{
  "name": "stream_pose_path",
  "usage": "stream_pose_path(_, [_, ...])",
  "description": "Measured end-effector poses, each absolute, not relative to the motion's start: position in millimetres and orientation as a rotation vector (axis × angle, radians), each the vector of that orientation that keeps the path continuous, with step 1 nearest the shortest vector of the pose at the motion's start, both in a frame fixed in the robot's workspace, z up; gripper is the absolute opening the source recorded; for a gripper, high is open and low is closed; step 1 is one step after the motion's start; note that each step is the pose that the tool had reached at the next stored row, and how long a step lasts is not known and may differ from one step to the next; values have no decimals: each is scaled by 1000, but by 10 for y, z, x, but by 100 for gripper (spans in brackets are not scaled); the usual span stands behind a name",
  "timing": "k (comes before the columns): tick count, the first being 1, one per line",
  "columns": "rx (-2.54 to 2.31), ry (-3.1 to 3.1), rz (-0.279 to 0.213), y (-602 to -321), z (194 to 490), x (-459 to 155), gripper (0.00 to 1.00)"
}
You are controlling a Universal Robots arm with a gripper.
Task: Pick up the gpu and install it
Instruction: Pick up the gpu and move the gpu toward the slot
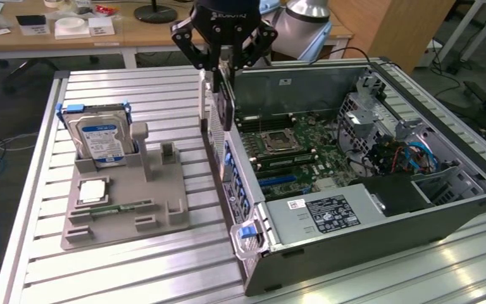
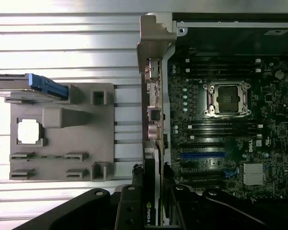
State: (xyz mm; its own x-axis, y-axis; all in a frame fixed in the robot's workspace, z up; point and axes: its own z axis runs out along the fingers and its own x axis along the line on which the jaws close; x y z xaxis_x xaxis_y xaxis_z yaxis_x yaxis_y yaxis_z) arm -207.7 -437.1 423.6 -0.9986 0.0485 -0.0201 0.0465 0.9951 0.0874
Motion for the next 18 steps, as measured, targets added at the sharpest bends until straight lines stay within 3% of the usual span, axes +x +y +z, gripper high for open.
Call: stream_pose_path(18, [74,3116,136,-4357,4236,-1424,26])
